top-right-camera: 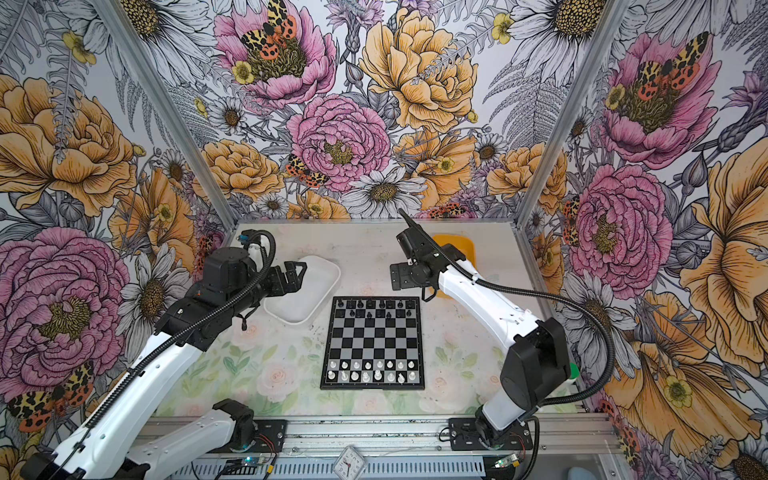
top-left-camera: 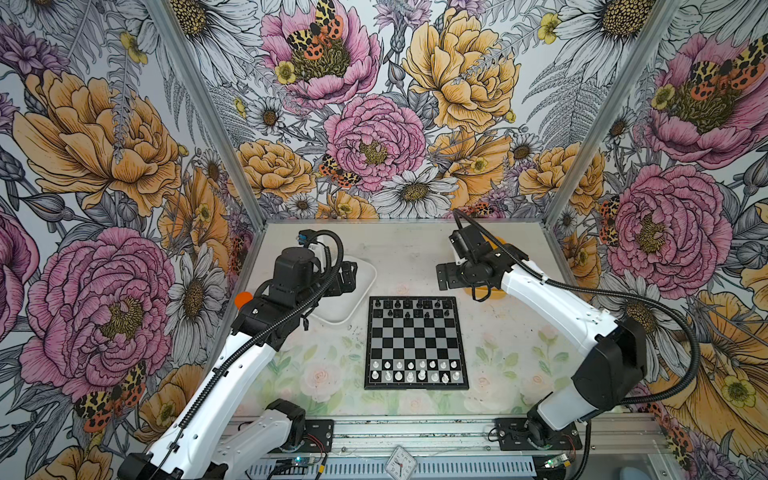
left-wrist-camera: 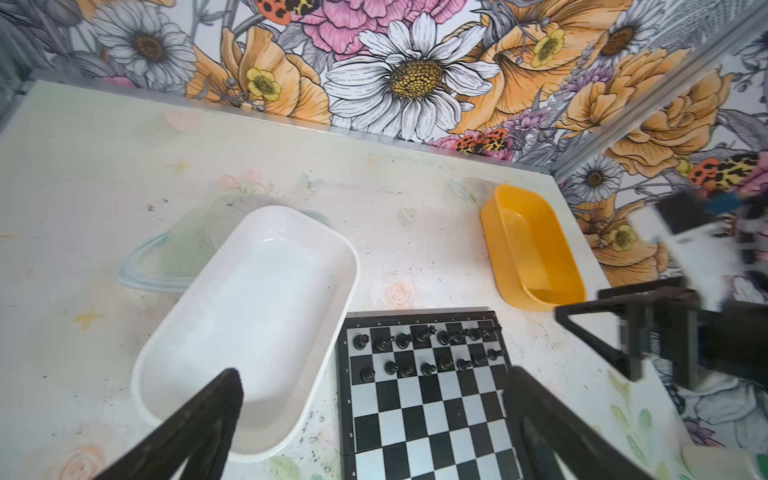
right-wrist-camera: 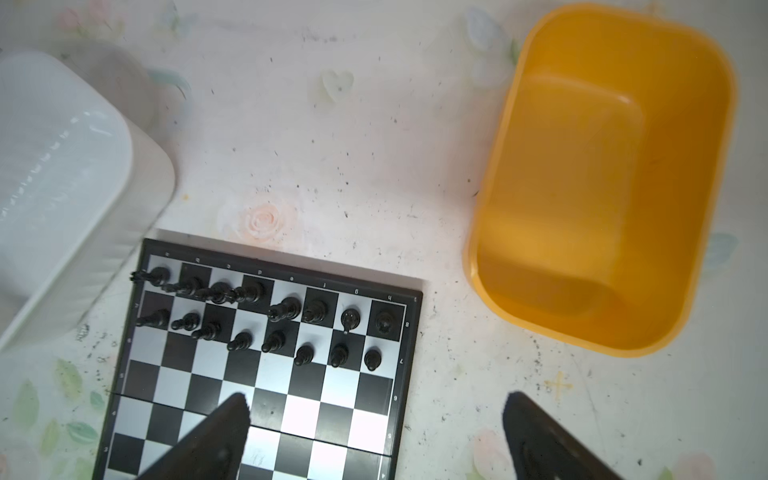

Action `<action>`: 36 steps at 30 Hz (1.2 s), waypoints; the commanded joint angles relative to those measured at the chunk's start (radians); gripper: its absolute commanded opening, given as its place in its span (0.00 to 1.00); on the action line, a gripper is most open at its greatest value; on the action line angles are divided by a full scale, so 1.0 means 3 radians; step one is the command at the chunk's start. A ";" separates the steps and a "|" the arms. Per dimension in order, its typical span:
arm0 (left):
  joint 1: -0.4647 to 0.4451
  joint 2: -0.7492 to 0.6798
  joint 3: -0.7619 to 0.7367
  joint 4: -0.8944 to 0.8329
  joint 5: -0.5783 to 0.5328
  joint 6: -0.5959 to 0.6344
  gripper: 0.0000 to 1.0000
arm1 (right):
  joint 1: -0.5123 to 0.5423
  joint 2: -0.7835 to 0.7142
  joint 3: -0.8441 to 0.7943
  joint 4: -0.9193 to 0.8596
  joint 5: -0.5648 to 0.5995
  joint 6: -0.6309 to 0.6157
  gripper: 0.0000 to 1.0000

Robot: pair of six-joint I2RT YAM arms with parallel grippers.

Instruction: Set up the chess pieces on the board

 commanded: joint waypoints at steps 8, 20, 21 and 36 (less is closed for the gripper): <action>0.0999 -0.0983 -0.1018 0.0556 -0.0492 0.0356 0.99 | -0.0360 -0.1414 -0.0487 -0.0146 0.1069 -0.0252 1.00; 0.1247 -0.1305 -0.2160 0.2206 -0.0813 0.0654 0.99 | -0.0685 -0.3268 -0.2775 0.1793 0.0999 -0.0962 1.00; 0.1248 -0.1216 -0.2187 0.2305 -0.0771 0.0660 0.99 | -0.0688 -0.3281 -0.2834 0.1845 0.1019 -0.1012 1.00; 0.1122 0.0229 -0.2686 0.4130 -0.1012 0.0819 0.99 | -0.0777 -0.2638 -0.3344 0.3195 0.1361 -0.1149 1.00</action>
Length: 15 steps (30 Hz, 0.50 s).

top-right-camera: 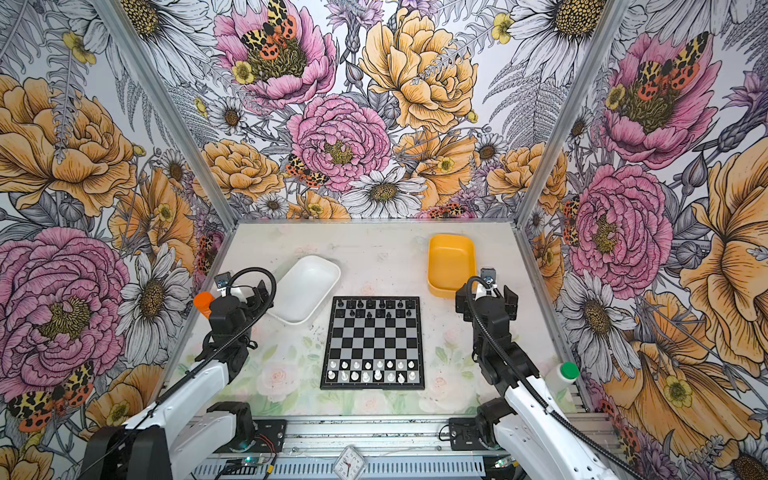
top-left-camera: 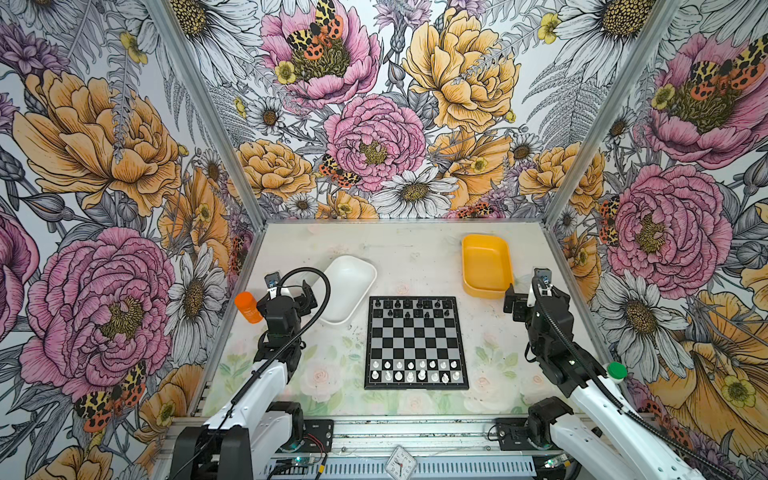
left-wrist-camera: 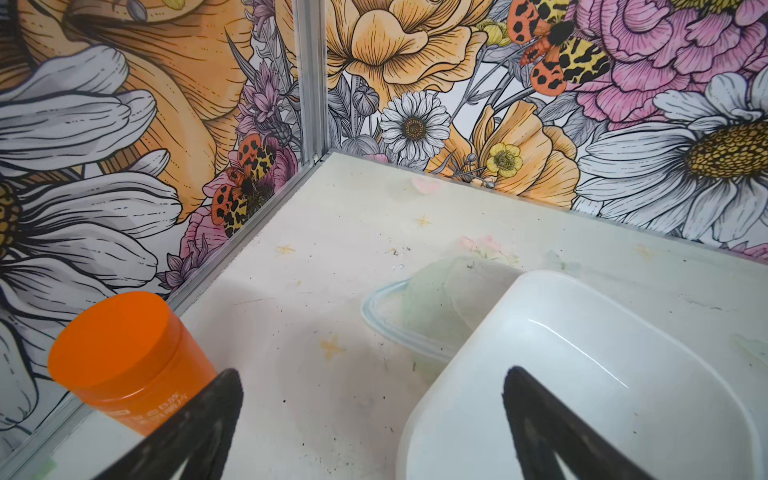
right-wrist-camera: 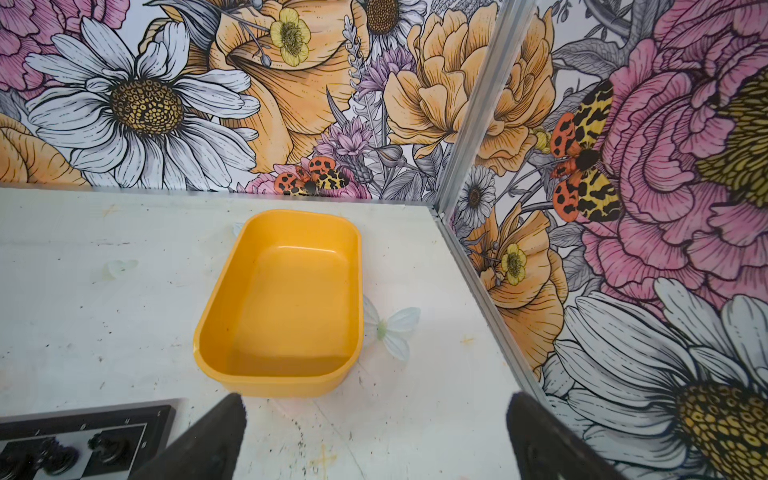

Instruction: Set up the chess pieces on the board

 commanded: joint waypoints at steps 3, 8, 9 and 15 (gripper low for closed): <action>0.0080 0.0423 -0.0049 0.0769 -0.0032 0.0065 0.99 | -0.0174 0.0464 -0.0273 0.0954 0.0045 -0.0018 1.00; 0.0091 0.0843 -0.0069 0.1262 0.0069 0.0133 0.99 | -0.0403 0.1073 -0.0462 0.1620 -0.0116 0.0074 1.00; 0.0089 0.0893 -0.0072 0.1350 0.0092 0.0163 0.99 | -0.0429 0.1176 -0.0473 0.1699 -0.0134 0.0080 1.00; 0.0120 0.1113 0.0073 0.1393 0.0181 0.0256 0.99 | -0.0604 0.1766 -0.0500 0.2373 -0.0327 -0.0036 1.00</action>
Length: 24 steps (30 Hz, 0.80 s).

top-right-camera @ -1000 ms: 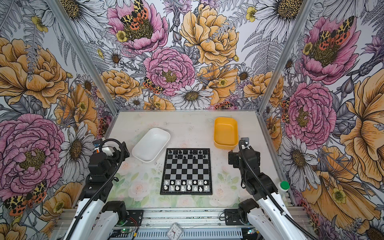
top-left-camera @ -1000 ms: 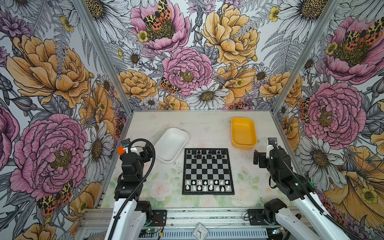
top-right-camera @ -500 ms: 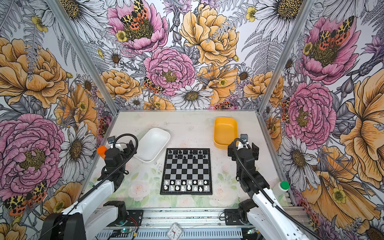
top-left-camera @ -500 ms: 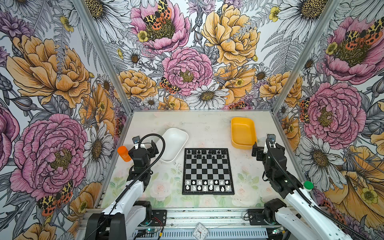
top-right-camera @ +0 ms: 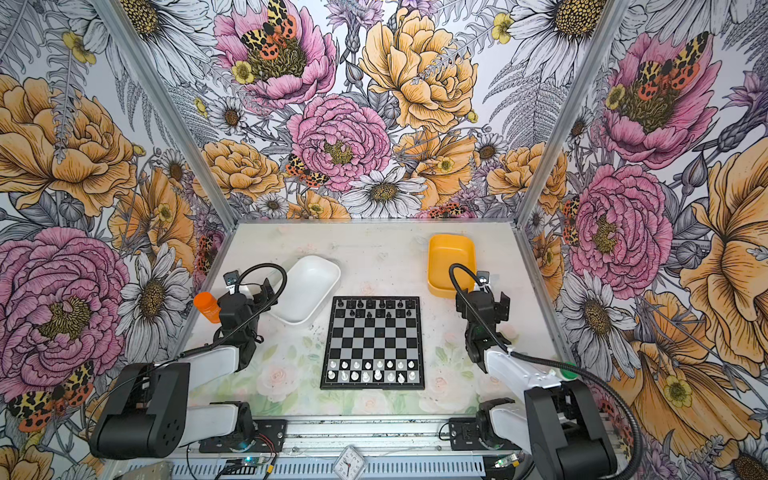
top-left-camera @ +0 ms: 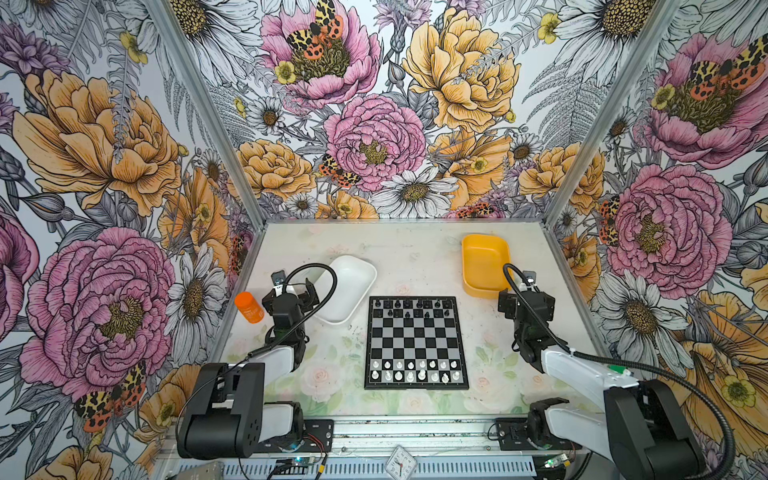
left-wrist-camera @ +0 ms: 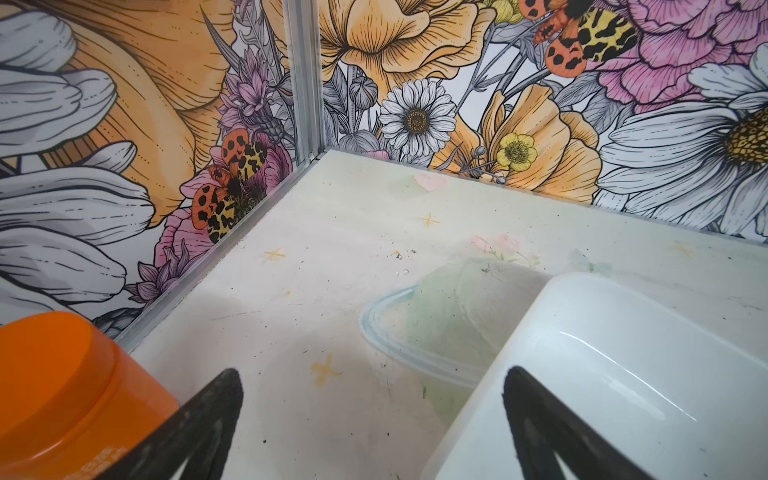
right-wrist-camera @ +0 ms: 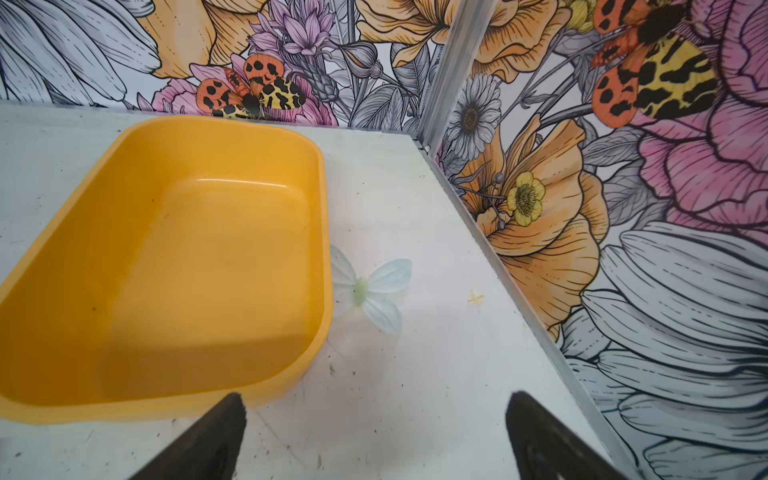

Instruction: Set up the chess pieces on the board

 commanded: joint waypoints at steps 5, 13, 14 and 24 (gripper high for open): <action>-0.0020 0.0738 0.0037 0.1096 0.0135 0.0223 0.99 | -0.0209 0.0564 0.0176 0.0888 -0.0490 -0.0191 1.00; -0.0028 0.0814 0.0000 0.1231 0.0199 0.0263 0.99 | -0.0445 0.1046 0.0095 0.1582 -0.1035 -0.0010 1.00; -0.0002 0.0806 0.0005 0.1207 0.0235 0.0241 0.99 | -0.0475 0.1131 0.0051 0.1766 -0.1081 -0.0007 1.00; 0.0144 0.0805 0.0194 0.0833 0.0673 0.0188 0.99 | -0.0619 0.1147 0.0167 0.1520 -0.1476 0.0032 1.00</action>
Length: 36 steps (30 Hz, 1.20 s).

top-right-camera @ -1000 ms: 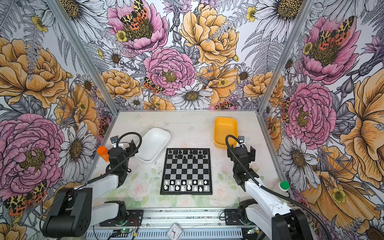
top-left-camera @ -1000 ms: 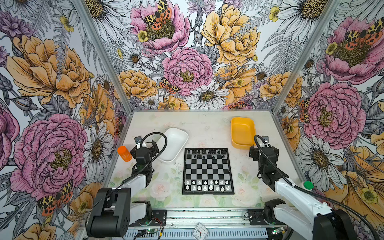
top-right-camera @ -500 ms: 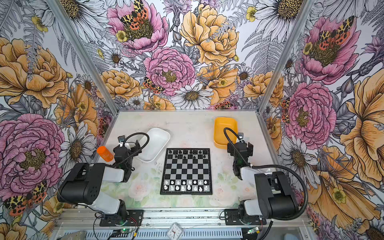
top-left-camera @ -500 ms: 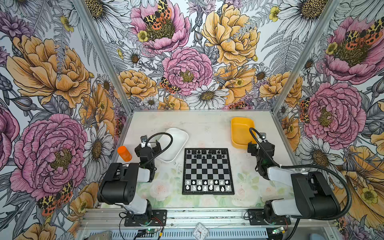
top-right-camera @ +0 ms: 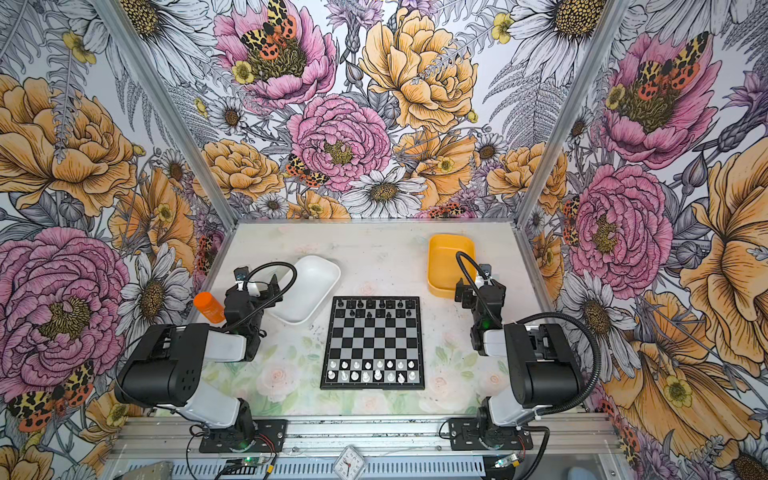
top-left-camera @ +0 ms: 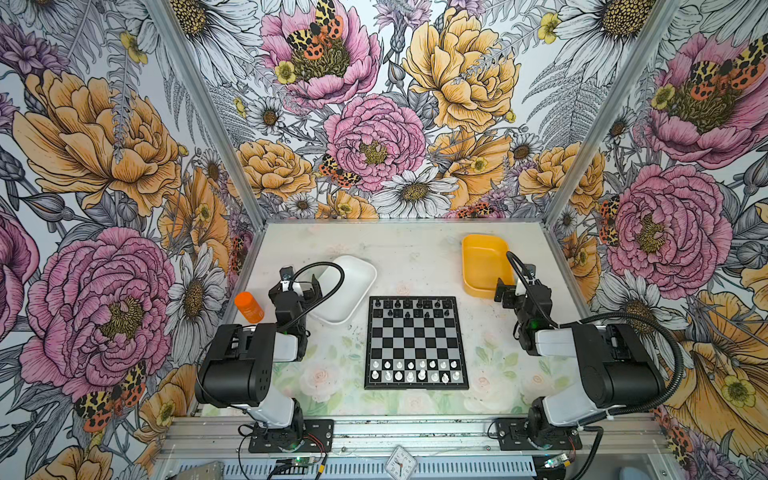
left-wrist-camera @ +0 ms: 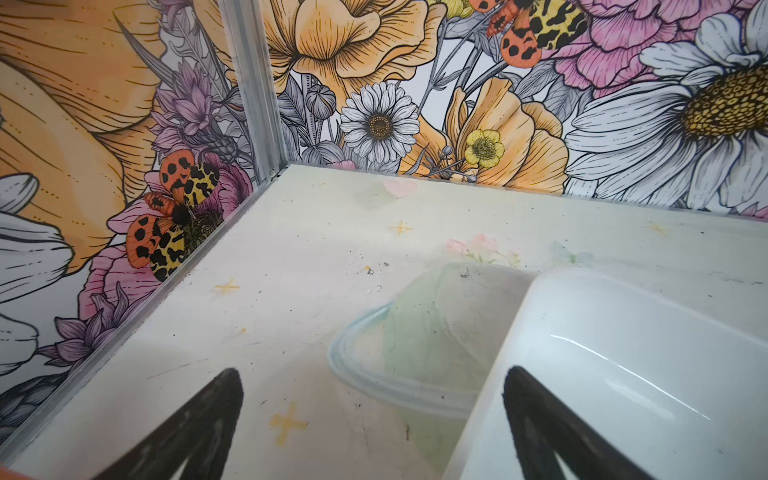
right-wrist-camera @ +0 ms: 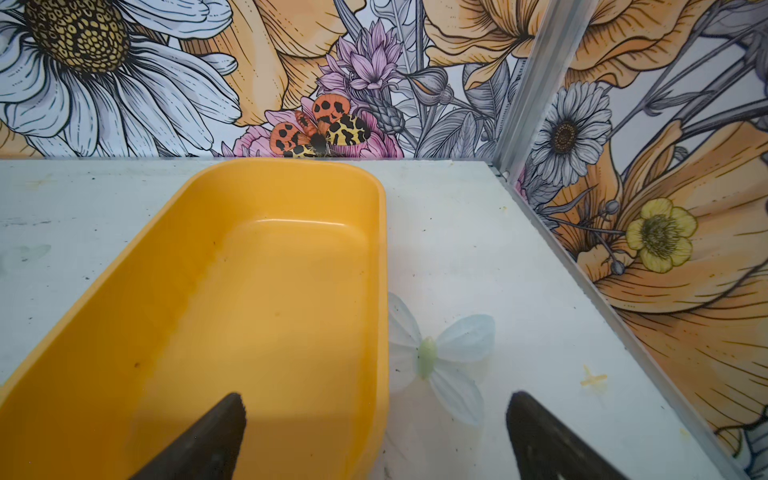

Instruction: Set up the chess pieces on the board

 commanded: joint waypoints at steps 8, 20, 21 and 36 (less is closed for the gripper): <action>0.0045 -0.0033 0.0078 -0.0059 0.0210 -0.0065 0.99 | -0.0022 0.0006 0.0064 0.0094 -0.0163 0.0072 1.00; -0.0010 -0.0038 0.0096 -0.0099 0.0115 -0.0025 0.99 | -0.0029 0.0014 0.0069 0.0089 -0.0163 0.0070 1.00; -0.0009 -0.0034 0.0097 -0.0099 0.0110 -0.0025 0.99 | -0.0029 0.0010 0.0070 0.0087 -0.0164 0.0077 1.00; -0.0019 -0.0032 0.0094 -0.0100 0.0100 -0.0028 0.99 | -0.0029 0.0010 0.0071 0.0087 -0.0161 0.0074 1.00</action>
